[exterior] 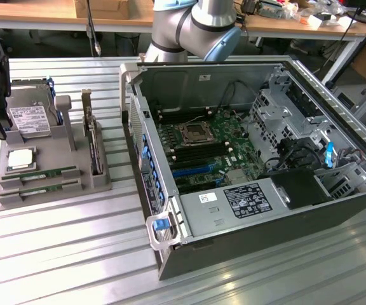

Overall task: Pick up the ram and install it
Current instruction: 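Pick up the ram and move it above insertion slot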

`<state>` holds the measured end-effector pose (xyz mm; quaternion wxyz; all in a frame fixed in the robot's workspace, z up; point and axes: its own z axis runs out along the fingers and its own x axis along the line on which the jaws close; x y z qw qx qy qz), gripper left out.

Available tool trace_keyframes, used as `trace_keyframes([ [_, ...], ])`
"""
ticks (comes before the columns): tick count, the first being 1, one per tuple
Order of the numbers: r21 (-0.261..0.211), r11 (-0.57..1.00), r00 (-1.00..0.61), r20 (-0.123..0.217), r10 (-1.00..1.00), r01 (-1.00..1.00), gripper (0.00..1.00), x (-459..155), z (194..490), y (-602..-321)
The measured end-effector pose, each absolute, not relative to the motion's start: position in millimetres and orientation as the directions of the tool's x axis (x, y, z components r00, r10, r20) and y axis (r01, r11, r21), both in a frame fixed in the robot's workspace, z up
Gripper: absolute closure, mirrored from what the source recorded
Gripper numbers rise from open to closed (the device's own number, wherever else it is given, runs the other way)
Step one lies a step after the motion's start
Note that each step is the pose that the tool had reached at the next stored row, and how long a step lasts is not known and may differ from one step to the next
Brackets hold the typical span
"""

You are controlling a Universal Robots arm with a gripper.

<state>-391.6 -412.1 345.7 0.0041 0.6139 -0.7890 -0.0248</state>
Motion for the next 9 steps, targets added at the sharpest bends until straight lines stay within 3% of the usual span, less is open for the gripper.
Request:
trace_keyframes([
  [9, 0.044, 0.245, -0.246, -0.024, -0.969, -0.968, 0.70, -391.7, 340.4, -412.0],
])
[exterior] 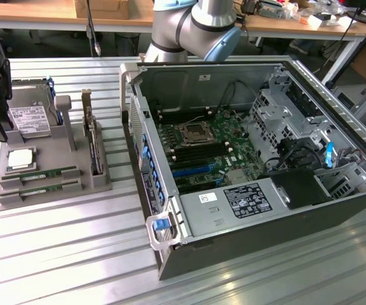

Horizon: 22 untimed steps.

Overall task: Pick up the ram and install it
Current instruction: 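Pick up the ram and move it above insertion slot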

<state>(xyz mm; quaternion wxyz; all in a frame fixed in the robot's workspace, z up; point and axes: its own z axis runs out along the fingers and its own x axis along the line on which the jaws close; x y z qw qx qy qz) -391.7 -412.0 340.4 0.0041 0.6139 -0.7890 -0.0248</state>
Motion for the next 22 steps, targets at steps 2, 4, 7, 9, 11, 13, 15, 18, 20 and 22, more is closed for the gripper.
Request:
trace_keyframes([
  [2, 0.044, 0.245, -0.246, -0.024, -0.969, -0.968, 0.70, -391.7, 338.8, -412.0],
  [4, 0.044, 0.245, -0.246, -0.024, -0.969, -0.968, 0.70, -391.7, 337.7, -412.0],
  [7, 0.044, 0.245, -0.246, -0.024, -0.969, -0.968, 0.70, -391.7, 335.8, -412.0],
  [9, 0.044, 0.245, -0.246, -0.024, -0.969, -0.968, 0.70, -391.7, 334.3, -412.0],
  [11, 0.044, 0.245, -0.246, -0.024, -0.969, -0.968, 0.70, -391.7, 332.7, -412.0],
  [13, 0.044, 0.245, -0.246, -0.024, -0.969, -0.968, 0.70, -391.6, 330.7, -412.0],
  [15, 0.044, 0.245, -0.246, -0.024, -0.969, -0.968, 0.70, -391.7, 329.7, -412.0],
  [18, 0.044, 0.245, -0.246, -0.024, -0.969, -0.968, 0.70, -391.7, 327.6, -412.0],
  [20, 0.044, 0.245, -0.246, -0.024, -0.969, -0.968, 0.70, -391.7, 326.1, -412.0],
  [22, 0.044, 0.245, -0.246, -0.024, -0.969, -0.968, 0.70, -391.6, 324.9, -412.0],
])
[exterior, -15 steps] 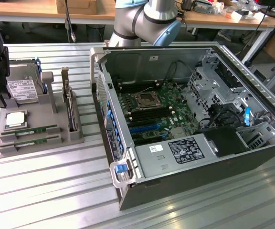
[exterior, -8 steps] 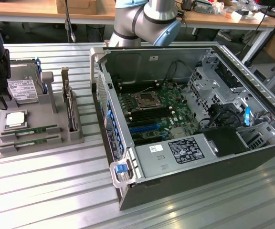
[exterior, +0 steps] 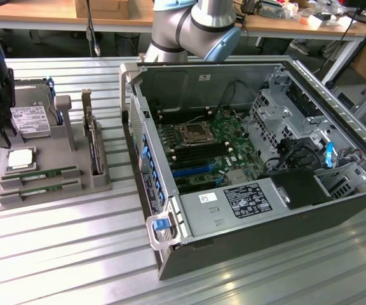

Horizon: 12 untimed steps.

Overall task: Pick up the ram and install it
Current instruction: 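Pick up the ram and move it above insertion slot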

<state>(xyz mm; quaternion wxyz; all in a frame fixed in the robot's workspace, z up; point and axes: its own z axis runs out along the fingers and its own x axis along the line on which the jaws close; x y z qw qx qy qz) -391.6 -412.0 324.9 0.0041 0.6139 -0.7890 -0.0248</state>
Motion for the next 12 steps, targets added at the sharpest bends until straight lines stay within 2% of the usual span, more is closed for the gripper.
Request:
trace_keyframes([
  [12, 0.044, 0.245, -0.246, -0.024, -0.969, -0.968, 0.70, -391.7, 318.9, -412.0],
])
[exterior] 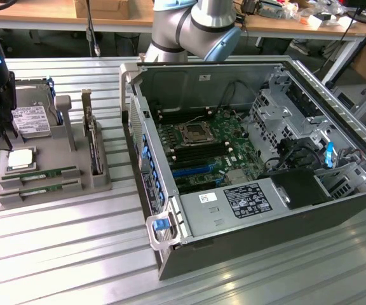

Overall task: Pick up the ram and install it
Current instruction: 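Pick up the ram and move it above insertion slot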

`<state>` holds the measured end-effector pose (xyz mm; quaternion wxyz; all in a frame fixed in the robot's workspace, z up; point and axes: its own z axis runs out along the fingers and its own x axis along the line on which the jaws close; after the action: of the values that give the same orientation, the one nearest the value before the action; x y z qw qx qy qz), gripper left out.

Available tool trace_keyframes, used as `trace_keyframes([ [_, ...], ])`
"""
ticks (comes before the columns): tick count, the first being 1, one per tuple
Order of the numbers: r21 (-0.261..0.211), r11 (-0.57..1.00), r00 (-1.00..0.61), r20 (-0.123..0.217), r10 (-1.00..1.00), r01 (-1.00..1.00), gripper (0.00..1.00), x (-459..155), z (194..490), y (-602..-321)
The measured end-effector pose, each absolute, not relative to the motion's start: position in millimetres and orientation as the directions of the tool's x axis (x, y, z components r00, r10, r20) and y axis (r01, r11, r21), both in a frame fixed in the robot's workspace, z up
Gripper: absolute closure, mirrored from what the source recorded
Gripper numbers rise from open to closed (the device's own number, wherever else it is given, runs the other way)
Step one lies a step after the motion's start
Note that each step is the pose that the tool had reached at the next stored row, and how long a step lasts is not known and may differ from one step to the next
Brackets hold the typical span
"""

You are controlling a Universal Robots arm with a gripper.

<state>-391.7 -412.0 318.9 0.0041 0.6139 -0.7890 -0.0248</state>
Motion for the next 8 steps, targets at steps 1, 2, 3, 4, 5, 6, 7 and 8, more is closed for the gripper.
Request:
trace_keyframes([
  [1, 0.044, 0.245, -0.246, -0.024, -0.969, -0.968, 0.70, -391.7, 318.2, -412.0],
  [2, 0.044, 0.245, -0.246, -0.024, -0.969, -0.968, 0.70, -391.6, 317.7, -412.0],
  [3, 0.044, 0.245, -0.246, -0.024, -0.969, -0.968, 0.70, -391.7, 317.4, -412.0],
  [4, 0.044, 0.245, -0.246, -0.024, -0.969, -0.968, 0.70, -391.6, 316.8, -412.0],
  [5, 0.044, 0.245, -0.246, -0.024, -0.969, -0.968, 0.70, -391.7, 316.1, -412.0],
  [6, 0.044, 0.244, -0.246, -0.024, -0.969, -0.969, 0.70, -391.6, 315.6, -412.0],
  [7, 0.044, 0.242, -0.243, -0.024, -0.970, -0.969, 0.70, -391.6, 314.9, -412.0],
  [8, 0.044, 0.238, -0.239, -0.024, -0.971, -0.970, 0.70, -391.4, 314.3, -412.0],
])
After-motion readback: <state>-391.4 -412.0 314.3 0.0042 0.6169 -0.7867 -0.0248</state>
